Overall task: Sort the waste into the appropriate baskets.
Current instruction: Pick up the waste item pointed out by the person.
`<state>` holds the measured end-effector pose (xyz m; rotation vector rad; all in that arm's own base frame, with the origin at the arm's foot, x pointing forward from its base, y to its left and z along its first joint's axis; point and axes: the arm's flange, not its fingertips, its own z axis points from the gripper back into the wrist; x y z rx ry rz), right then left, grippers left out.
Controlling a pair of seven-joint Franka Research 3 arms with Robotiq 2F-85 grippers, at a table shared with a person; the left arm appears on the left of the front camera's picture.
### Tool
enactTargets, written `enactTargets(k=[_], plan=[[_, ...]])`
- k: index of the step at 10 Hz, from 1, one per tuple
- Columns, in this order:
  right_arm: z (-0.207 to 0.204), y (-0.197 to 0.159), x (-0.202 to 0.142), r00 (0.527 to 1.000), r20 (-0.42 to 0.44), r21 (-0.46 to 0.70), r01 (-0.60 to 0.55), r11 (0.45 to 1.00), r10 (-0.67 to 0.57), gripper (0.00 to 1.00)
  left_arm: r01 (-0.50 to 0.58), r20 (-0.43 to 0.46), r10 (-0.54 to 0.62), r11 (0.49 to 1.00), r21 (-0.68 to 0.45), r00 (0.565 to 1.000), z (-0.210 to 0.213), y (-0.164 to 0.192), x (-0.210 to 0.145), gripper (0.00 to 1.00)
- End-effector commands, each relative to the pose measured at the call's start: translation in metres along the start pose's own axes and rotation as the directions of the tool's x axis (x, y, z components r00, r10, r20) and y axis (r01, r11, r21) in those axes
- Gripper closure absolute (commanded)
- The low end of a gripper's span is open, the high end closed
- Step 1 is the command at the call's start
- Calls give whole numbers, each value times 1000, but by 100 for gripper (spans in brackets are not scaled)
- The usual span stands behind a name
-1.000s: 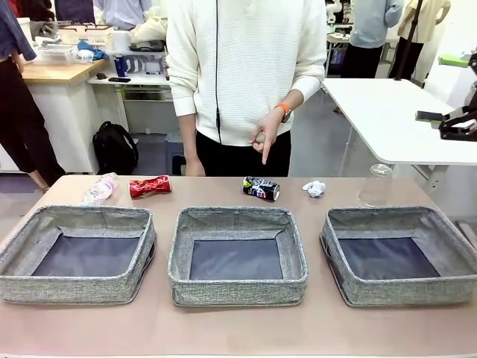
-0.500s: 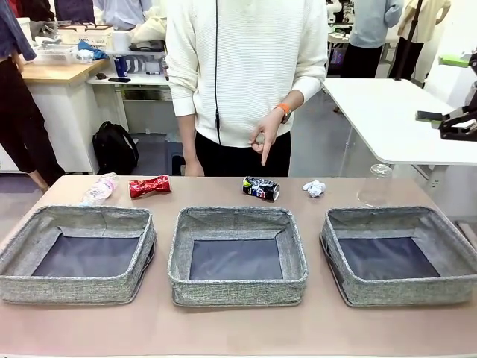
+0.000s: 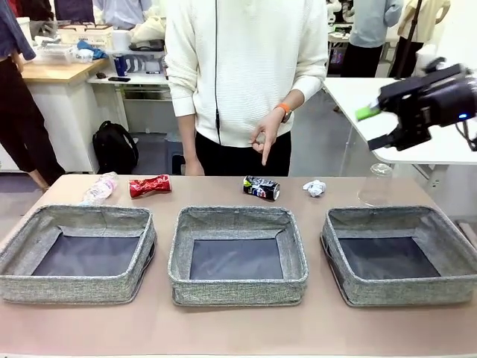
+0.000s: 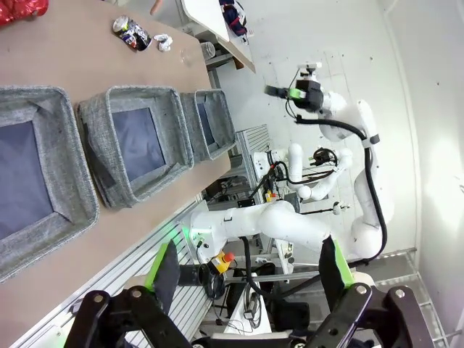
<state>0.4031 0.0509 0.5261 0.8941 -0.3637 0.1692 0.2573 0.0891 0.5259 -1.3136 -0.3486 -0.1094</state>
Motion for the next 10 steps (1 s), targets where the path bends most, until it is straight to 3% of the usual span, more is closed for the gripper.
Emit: enactTargets(k=[1,2,3,4,5,7,8,10], plan=[[-37,-23,37,952,-82,-383,-305,872,296,0,25,3,-25,999,-20,1000,1,-2,1,0],[-59,-21,37,930,-121,-527,-356,771,347,0,25,3,-25,999,-20,1000,1,-2,1,0],[-77,-16,28,925,-125,-475,-374,797,360,0,25,3,-25,999,-20,1000,1,-2,1,0],[-65,-15,18,952,-89,-462,-300,835,294,0,25,3,-25,999,-20,1000,1,-2,1,0],[-69,-11,36,943,-135,-351,-332,875,304,0,25,3,-25,999,-20,1000,1,-2,1,0],[-69,-11,36,943,-135,-351,-332,875,304,0,25,3,-25,999,-20,1000,1,-2,1,0],[-75,-14,32,930,-140,-389,-367,845,339,0,25,3,-25,999,-20,1000,1,-2,1,0],[-109,-16,76,838,-226,-343,-545,765,497,0,25,3,-25,999,-20,1000,1,-2,1,0]])
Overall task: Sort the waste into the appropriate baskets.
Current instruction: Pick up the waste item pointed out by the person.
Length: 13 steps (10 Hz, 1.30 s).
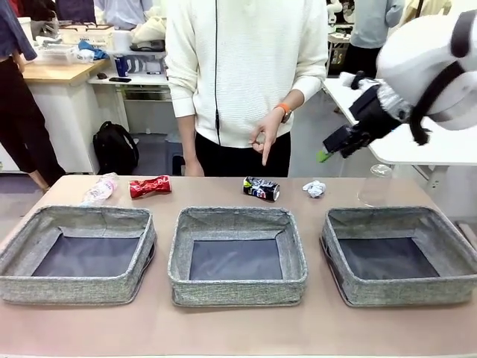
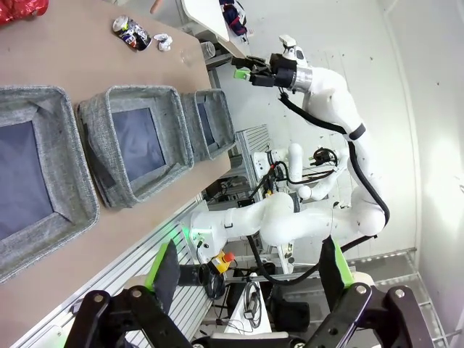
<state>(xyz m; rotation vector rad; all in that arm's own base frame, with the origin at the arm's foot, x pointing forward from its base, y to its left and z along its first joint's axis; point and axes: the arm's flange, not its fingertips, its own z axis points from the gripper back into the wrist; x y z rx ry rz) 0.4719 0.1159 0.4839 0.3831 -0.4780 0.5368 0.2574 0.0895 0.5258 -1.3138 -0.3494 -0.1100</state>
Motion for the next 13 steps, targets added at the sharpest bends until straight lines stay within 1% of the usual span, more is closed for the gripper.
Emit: enactTargets(k=[1,2,3,5,6,8,9,11,12,13], plan=[[-34,-14,46,982,-52,17,-178,984,179,0,24,3,-24,1000,-20,1000,1,-2,1,0],[-56,-22,63,975,-146,-63,-180,982,169,0,24,3,-24,1000,-20,1000,1,-2,1,0],[-78,-22,76,959,-164,-3,-236,972,232,0,24,3,-24,1000,-20,1000,1,-2,1,0],[-121,-18,96,920,-243,58,-302,952,306,0,24,3,-24,1000,-20,1000,1,-2,1,0],[-143,-19,103,903,-280,62,-323,944,327,0,24,3,-24,1000,-20,1000,1,-2,1,0],[-171,-24,104,887,-319,110,-315,943,334,0,24,3,-24,1000,-20,1000,1,-2,1,0],[-182,-23,105,881,-313,134,-330,934,356,0,24,3,-24,1000,-20,1000,1,-2,1,0],[-206,-26,106,872,-311,118,-359,926,378,0,24,3,-24,1000,-20,1000,1,-2,1,0],[-220,-31,106,876,-273,119,-380,917,398,0,24,3,-24,1000,-20,1000,1,-2,1,0],[-232,-37,106,872,-282,96,-389,916,400,0,24,3,-24,1000,-20,1000,1,-2,1,0]])
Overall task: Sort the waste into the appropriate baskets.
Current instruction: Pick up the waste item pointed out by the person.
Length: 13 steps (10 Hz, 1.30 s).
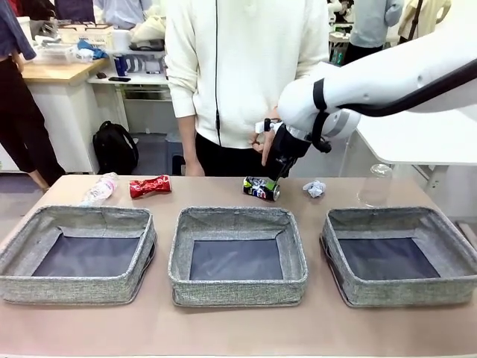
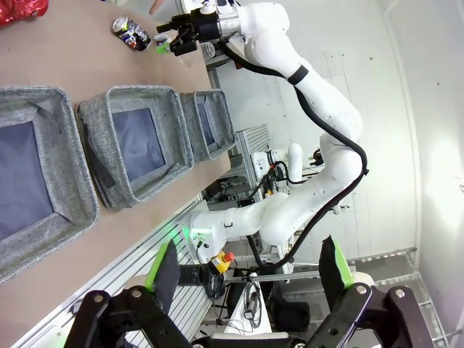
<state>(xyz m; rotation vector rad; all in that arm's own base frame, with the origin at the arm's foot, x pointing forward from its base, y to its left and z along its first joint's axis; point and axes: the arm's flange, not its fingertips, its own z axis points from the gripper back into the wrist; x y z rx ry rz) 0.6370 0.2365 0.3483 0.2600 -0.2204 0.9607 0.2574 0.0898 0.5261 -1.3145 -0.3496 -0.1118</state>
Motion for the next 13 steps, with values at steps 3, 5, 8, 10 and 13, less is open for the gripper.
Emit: enactTargets(k=[3,5,8,10,13], plan=[[-34,-32,8,997,55,-55,-41,998,44,0,23,3,-23,1000,-19,1000,0,-2,1,0],[-42,-33,11,994,90,-48,-61,997,65,0,23,3,-23,1000,-19,1000,0,-2,1,0],[-48,-29,15,992,95,-5,-77,997,77,0,23,3,-23,1000,-19,1000,0,-2,1,0],[-48,-27,15,992,96,0,-82,997,82,0,23,3,-23,1000,-19,1000,0,-2,1,0],[-48,-26,16,992,92,7,-91,996,90,0,23,3,-23,1000,-19,1000,0,-2,1,0]])
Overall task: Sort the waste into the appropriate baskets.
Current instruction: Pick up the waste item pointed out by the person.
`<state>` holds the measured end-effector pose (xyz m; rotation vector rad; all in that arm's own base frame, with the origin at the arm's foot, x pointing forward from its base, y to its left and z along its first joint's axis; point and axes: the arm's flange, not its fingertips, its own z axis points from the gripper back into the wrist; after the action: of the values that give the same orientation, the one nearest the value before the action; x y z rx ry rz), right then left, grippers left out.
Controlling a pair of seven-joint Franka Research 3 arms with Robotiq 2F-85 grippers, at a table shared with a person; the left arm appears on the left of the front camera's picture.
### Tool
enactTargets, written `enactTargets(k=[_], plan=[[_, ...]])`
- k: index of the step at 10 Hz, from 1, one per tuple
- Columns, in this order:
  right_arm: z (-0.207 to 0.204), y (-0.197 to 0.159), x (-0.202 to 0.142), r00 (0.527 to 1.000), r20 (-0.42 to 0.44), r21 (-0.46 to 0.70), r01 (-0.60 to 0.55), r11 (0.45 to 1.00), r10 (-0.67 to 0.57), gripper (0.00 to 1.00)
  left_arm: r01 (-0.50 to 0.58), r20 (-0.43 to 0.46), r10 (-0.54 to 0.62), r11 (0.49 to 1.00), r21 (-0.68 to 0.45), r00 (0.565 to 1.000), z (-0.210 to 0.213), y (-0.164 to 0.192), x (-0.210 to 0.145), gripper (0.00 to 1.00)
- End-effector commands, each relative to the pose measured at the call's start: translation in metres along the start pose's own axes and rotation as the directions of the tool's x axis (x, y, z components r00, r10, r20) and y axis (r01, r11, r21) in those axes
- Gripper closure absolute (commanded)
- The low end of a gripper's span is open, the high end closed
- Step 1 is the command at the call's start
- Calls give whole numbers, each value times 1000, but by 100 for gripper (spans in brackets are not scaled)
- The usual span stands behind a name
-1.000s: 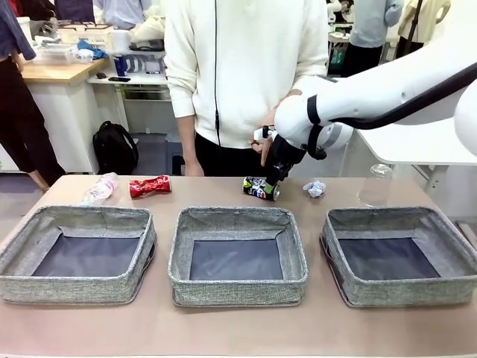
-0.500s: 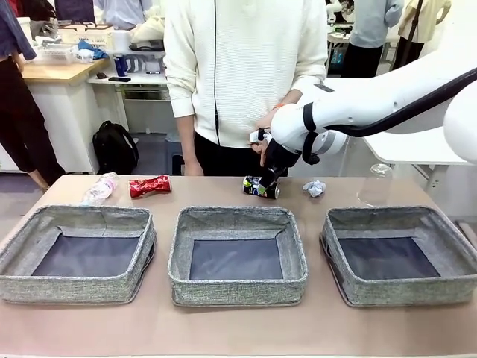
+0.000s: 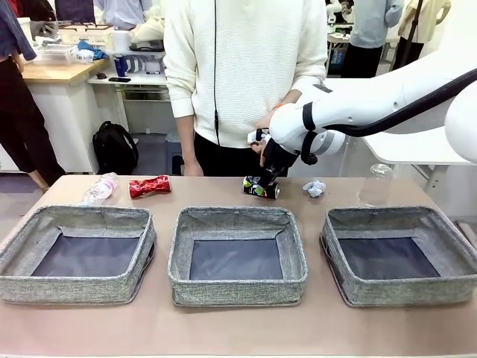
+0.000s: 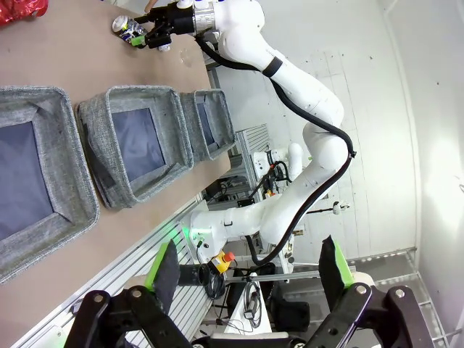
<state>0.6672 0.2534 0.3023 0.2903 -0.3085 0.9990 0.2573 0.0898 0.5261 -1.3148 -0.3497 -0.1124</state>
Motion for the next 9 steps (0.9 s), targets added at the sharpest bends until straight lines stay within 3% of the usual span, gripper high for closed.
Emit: enactTargets(k=[1,2,3,4,5,6,9], plan=[[3,-4,0,999,3,30,-44,999,44,0,23,4,-23,1000,-19,1000,0,-2,1,0],[4,-2,1,999,4,43,-46,998,46,59,23,4,-23,1000,-19,1000,0,-2,1,0],[4,-2,1,999,1,49,-43,998,43,59,23,4,-23,1000,-19,1000,0,-2,1,0],[3,-1,1,999,-1,51,-52,997,52,100,23,4,-23,1000,-19,1000,0,-2,1,0],[3,-1,1,998,-8,53,-55,997,55,64,23,4,-23,1000,-19,1000,0,-2,1,0],[3,0,1,998,-11,54,-59,997,60,100,23,4,-23,1000,-19,1000,0,-2,1,0],[2,2,0,997,-25,58,-76,995,77,100,23,4,-23,1000,-19,1000,0,-2,1,0]])
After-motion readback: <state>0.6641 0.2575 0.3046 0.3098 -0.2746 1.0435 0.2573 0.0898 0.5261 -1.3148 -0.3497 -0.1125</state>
